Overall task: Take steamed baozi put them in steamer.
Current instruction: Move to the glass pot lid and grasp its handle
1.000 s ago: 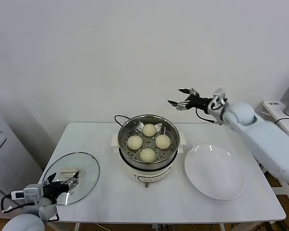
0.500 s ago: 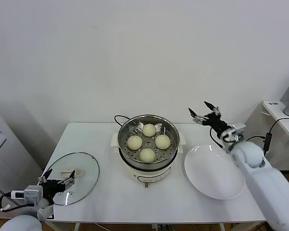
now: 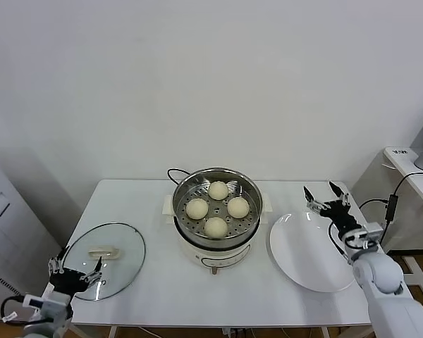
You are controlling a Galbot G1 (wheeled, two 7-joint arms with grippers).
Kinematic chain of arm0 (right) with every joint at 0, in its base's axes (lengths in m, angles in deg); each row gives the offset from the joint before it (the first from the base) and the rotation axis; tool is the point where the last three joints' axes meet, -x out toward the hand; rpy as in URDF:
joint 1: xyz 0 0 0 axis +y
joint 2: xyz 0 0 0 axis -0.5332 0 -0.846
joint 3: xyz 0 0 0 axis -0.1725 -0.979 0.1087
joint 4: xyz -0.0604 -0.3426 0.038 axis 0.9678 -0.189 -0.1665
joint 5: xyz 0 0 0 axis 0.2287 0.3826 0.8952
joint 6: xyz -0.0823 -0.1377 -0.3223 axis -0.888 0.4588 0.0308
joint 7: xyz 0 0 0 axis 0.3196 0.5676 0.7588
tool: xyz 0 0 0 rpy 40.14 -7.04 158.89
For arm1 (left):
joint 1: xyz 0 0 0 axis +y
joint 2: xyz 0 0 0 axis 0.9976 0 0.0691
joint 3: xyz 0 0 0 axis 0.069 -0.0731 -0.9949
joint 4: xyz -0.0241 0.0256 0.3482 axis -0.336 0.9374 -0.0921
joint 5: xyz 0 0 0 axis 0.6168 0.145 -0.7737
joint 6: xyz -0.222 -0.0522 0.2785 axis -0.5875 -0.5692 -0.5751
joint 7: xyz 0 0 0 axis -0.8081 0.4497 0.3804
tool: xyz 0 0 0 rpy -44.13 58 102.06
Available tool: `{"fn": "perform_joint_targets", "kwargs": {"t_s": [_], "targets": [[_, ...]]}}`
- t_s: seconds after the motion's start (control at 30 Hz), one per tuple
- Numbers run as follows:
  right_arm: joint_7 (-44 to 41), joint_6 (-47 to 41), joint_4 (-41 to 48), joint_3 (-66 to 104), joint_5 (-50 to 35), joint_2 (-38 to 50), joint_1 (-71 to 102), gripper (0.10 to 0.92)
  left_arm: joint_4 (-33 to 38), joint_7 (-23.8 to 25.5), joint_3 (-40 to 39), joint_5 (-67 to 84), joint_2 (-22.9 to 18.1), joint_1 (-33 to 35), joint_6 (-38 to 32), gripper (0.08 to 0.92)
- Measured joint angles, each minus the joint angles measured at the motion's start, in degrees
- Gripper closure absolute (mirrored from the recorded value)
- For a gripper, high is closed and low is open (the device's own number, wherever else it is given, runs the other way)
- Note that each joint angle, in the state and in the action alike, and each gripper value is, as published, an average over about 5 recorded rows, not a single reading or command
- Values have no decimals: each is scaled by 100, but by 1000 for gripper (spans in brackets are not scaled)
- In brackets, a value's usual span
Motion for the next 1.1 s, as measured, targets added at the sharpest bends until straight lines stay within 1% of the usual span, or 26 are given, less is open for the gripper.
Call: {"fn": "perform_joint_targets", "kwargs": {"t_s": [0.27, 0.57, 0.83, 1.1], "targets": [[-61, 59, 153, 265, 230, -238, 250, 203, -674, 34, 31, -2353, -219, 18, -982, 177], [-109, 178, 392, 356, 330, -354, 292, 203, -1552, -210, 103, -4594, -476, -153, -1834, 177], [-166, 281, 606, 355, 424, -416, 272, 203, -2189, -486, 148, -5992, -597, -385, -2263, 177], [-193, 334, 747, 355, 510, -465, 276, 203, -2651, -671, 137, -6747, -650, -726, -2470, 177]]}}
